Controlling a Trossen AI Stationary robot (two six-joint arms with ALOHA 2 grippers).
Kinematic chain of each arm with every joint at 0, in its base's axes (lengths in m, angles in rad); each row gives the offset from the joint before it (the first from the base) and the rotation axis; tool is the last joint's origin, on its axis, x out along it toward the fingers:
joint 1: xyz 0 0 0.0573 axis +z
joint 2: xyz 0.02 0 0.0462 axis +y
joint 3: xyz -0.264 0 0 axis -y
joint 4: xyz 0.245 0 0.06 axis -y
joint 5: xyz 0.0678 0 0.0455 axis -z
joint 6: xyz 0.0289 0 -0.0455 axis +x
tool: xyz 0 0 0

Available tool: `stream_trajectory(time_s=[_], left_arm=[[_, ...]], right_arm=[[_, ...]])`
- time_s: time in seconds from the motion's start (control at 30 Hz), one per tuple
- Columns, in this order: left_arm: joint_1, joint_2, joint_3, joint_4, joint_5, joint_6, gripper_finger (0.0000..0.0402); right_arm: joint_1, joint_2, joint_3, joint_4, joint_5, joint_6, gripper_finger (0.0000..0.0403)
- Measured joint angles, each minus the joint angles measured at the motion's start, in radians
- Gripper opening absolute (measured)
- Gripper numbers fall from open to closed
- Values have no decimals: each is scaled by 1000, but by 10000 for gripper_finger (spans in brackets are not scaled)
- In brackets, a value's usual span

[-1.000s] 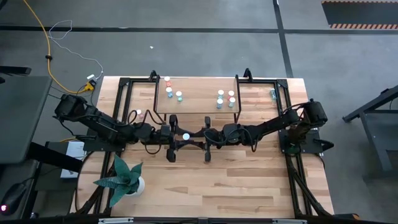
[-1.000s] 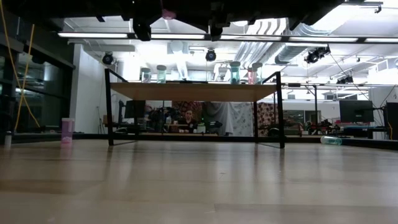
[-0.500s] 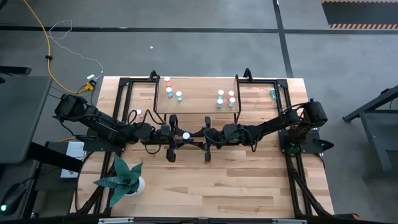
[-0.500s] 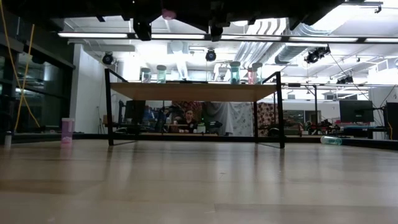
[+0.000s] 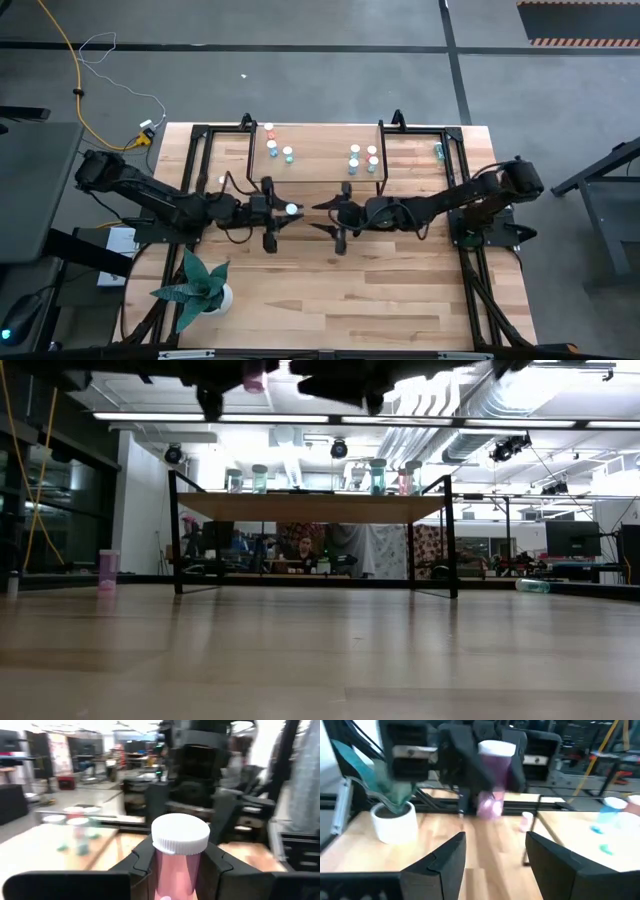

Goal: Pick and place medicine bottles onto shelf by color
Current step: Put the pink pill bottle on the shelf

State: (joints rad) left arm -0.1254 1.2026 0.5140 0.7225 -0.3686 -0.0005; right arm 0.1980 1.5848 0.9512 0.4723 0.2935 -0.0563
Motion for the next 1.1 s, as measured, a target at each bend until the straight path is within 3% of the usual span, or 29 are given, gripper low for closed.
stream_trajectory(time_s=[0.2, 0.47, 0.77, 0.93, 1.1], left_arm=[[9, -92, 1, -107, -177, 4, 79], [109, 30, 20, -133, -170, -95, 79], [232, 263, 186, -127, -167, -79, 79], [282, 368, 214, -5, -171, -121, 79], [307, 449, 214, 96, -281, -127, 79]], right_arm=[[71, -65, -1, -119, 257, -48, 199], [134, -93, -1, -150, 545, -109, 199], [129, -95, -1, -150, 578, -118, 199], [128, -95, -1, -149, 578, -125, 199], [128, -95, -1, -149, 578, -125, 199]])
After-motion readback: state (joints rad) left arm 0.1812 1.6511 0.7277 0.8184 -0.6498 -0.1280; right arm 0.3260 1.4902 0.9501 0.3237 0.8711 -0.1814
